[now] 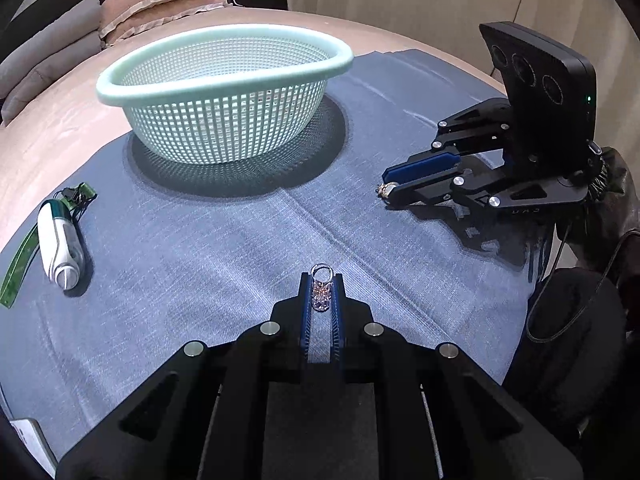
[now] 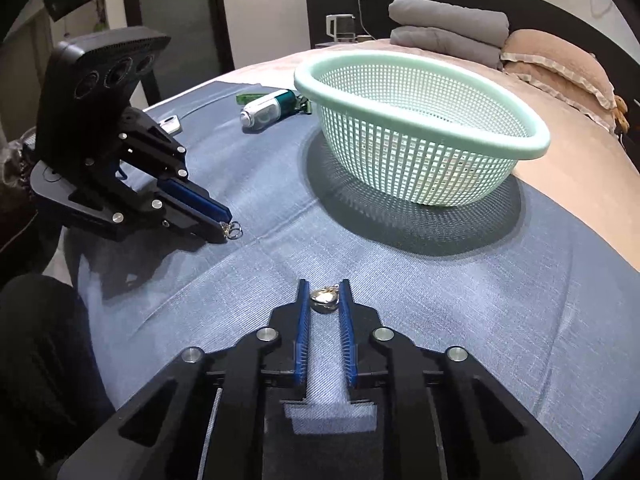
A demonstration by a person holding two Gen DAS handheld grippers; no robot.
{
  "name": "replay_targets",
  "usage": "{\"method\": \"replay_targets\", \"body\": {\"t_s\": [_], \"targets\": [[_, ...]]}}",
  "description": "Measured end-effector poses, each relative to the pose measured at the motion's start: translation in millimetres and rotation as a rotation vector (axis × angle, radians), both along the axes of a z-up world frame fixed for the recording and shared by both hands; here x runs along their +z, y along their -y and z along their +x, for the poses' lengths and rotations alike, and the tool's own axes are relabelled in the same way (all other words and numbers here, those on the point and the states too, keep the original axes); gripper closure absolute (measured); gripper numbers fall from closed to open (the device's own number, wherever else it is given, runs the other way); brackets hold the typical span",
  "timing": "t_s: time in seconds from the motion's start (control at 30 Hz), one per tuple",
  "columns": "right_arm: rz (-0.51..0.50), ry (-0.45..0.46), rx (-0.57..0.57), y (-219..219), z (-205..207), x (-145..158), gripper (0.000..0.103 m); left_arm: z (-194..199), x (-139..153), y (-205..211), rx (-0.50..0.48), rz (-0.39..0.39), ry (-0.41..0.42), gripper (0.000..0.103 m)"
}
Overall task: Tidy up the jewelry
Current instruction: 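Carry both silver hoops over the colander and open both grippers to drop them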
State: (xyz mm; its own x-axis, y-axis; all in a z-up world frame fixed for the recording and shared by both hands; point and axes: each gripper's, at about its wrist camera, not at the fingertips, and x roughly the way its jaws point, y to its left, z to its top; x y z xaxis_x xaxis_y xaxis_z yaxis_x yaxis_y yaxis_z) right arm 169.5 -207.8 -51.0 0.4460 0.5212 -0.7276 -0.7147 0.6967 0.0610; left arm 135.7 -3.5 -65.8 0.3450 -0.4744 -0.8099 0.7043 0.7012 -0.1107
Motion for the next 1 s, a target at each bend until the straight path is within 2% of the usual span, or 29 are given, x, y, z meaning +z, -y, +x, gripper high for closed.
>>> {"method": "replay_targets", "body": {"t_s": [0.23, 0.5, 0.67, 0.8, 1.0], "targets": [[0.007, 0.028, -0.018, 16.9, -19.1, 19.0, 0.090, -18.5, 12.1, -24.2, 0.073, -0.073, -0.002, 0.093], [0.048, 0.099, 0.010, 30.3, -24.3, 75.7, 0.090, -14.9, 54.5, -32.7, 0.085, -0.046, 0.073, 0.093], [0.052, 0.182, 0.005, 37.6, -15.3, 116.5, 0.090, 2.2, 88.8, -30.0, 0.096, -0.028, 0.132, 0.093], [0.046, 0.225, 0.016, 33.8, -0.5, 138.0, 0.090, 18.6, 111.1, -32.9, 0.100, -0.049, 0.173, 0.093], [0.016, 0.217, 0.073, 12.3, 27.1, 138.4, 0.090, 47.4, 125.4, -15.8, 0.090, -0.055, 0.201, 0.093]]}}
